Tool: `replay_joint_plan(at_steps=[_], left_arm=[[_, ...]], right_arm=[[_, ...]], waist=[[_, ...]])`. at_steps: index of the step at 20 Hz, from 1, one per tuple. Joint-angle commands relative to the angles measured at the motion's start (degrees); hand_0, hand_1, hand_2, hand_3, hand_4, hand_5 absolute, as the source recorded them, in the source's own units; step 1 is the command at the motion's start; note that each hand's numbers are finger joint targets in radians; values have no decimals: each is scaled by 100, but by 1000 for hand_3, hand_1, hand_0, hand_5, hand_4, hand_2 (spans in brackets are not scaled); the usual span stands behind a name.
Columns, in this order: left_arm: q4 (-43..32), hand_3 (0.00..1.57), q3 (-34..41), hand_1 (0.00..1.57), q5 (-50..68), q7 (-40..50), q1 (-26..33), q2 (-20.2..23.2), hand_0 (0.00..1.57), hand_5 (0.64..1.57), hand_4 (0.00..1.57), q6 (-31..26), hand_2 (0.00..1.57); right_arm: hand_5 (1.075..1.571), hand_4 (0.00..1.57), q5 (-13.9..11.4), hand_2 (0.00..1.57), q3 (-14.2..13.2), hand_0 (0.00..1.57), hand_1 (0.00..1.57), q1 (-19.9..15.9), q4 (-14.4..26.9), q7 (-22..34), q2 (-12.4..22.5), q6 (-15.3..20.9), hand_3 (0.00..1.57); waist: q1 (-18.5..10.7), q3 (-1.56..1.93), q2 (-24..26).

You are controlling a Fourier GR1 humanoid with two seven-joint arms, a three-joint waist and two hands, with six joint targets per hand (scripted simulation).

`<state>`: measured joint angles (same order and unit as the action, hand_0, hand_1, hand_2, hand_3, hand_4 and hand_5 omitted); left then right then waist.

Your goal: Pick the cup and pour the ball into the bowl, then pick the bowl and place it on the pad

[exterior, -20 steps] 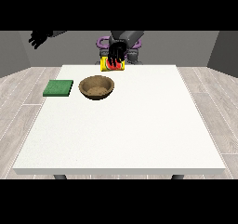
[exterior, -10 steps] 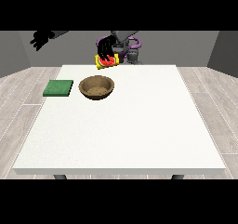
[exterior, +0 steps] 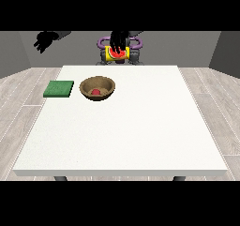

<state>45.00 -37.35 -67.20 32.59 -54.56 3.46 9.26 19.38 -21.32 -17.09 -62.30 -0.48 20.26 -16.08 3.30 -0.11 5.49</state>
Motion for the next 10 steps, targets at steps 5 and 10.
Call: replay_joint_plan(at_steps=[5, 10], left_arm=[[1360, 14, 2401, 423, 2662, -1204, 389, 353, 423, 1537, 1223, 1052, 143], [2097, 0, 3821, 0, 4738, -1767, 366, 298, 0, 1571, 1092, 423, 0]], right_arm=[[1558, 780, -94, 0, -177, 0, 0, -75, -36, -107, -60, 544, 106], [1555, 783, -248, 0, -192, 0, 0, 7, 69, -167, -174, 874, 0]], waist=[[-894, -66, -199], [-1317, -64, -412]])
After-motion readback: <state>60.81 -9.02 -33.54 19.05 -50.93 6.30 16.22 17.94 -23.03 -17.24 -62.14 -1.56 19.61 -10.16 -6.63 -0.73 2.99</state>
